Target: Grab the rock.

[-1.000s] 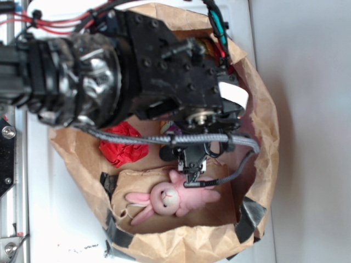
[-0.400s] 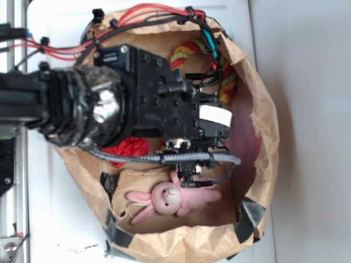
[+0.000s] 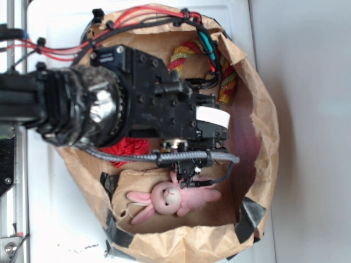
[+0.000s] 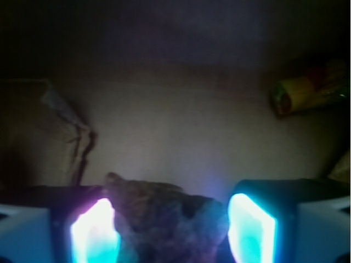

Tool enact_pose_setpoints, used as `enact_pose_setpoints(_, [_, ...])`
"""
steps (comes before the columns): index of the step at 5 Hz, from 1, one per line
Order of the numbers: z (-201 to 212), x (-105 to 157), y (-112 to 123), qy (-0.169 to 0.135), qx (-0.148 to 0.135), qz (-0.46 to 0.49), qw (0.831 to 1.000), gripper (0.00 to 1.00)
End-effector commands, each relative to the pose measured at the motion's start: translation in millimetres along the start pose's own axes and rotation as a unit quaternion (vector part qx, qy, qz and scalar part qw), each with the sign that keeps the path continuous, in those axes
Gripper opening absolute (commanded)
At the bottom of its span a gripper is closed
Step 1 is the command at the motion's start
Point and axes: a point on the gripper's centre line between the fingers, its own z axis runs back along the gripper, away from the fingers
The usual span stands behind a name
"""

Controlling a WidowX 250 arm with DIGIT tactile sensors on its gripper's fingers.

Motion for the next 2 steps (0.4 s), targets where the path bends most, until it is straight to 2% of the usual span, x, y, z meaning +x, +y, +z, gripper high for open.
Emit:
enact_pose_setpoints(1, [18.7, 15.8, 6.5, -0.012, -0.011, 0.001, 1.000, 0.00])
enact_pose_setpoints(2, [48.5, 22.2, 11.9, -0.013, -0.030, 0.021, 0.999, 0.00])
